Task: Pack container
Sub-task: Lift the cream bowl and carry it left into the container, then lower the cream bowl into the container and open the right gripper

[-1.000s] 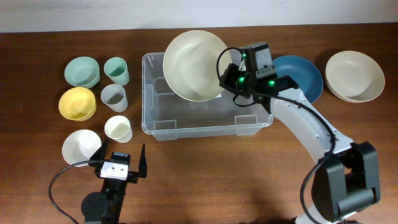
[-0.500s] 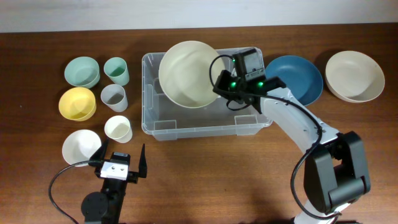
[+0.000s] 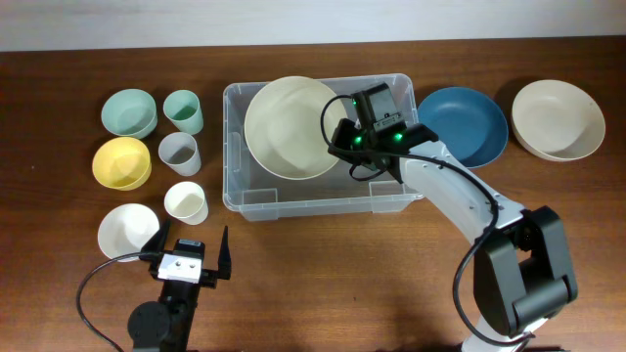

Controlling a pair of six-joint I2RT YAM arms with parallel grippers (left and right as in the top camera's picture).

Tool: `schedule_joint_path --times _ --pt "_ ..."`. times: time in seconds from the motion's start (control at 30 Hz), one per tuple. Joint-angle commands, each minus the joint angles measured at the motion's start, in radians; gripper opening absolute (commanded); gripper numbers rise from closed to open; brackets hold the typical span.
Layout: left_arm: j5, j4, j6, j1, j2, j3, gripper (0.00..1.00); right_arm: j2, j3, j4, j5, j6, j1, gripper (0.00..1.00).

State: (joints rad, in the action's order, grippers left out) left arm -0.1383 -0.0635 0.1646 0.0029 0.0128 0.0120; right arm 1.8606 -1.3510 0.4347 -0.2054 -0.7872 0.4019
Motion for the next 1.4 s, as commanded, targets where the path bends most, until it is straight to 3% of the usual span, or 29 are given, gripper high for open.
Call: schedule_joint_path --times 0.0,1.37 --pt "0.004 -0.005 0.01 0.006 -0.008 -0.003 1.0 0.033 -0.008 -0.005 0.011 -0.016 0.01 0.04" --pt "0.004 -0.005 0.01 0.007 -0.008 -0.003 1.0 0.095 -0.007 -0.004 0.0 -0.034 0.037 0.09"
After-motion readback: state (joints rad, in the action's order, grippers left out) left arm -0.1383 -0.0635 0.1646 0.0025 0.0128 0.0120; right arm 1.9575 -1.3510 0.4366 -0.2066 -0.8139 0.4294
